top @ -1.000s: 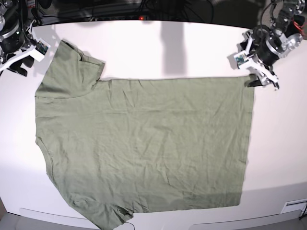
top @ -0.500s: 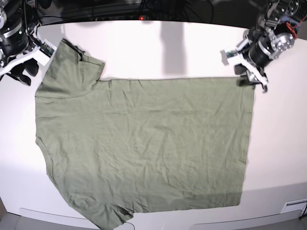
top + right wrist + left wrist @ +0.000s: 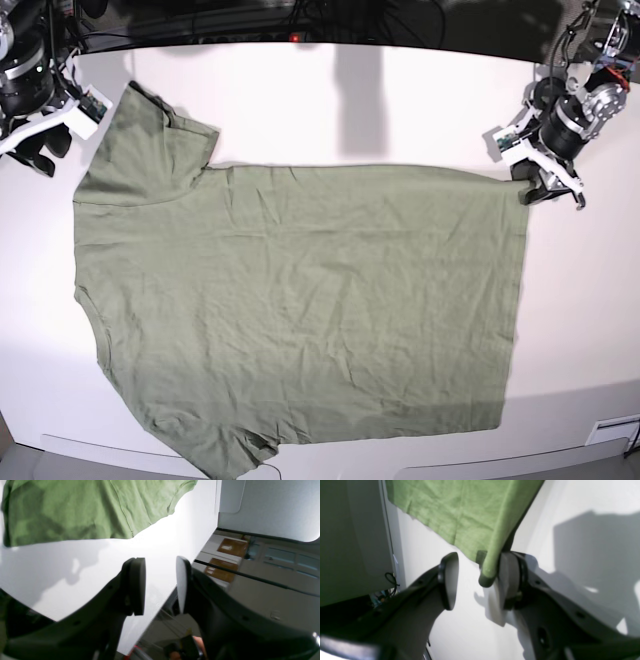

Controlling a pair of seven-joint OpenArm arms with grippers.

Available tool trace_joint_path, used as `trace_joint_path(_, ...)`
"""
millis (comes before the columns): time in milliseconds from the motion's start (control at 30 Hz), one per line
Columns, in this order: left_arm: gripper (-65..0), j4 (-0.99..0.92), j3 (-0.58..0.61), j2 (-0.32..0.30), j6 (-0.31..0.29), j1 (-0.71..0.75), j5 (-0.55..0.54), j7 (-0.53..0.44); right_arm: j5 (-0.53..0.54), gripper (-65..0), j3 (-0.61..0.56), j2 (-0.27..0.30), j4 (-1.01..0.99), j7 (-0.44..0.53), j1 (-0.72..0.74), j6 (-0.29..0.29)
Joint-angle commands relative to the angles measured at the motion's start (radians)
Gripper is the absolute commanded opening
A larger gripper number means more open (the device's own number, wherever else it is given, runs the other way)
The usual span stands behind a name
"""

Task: Fold the T-shirt properly
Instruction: 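Grasp the green shirt's hem corner with the left gripper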

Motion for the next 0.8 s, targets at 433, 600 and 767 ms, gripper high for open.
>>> trace_joint_path(433,-65.0,-0.010,0.006,-0.010,-0.074,0.012,-0.005,-0.063,0.286,-43.5,0.010,-0.008,-0.007,-0.006,-0.003,0.074)
trace_joint_path(600,-65.0,-0.010,0.006,-0.010,-0.075,0.012,-0.005,-0.084,0.282,-20.8,0.010,-0.037,-0.051,0.026,-0.003,0.097)
trace_joint_path(767,-65.0,-0.010,0.006,-0.010,-0.075,0.011,-0.004,-0.113,0.282,-19.4,0.010,-0.037,-0.169,0.130,-0.002,0.098)
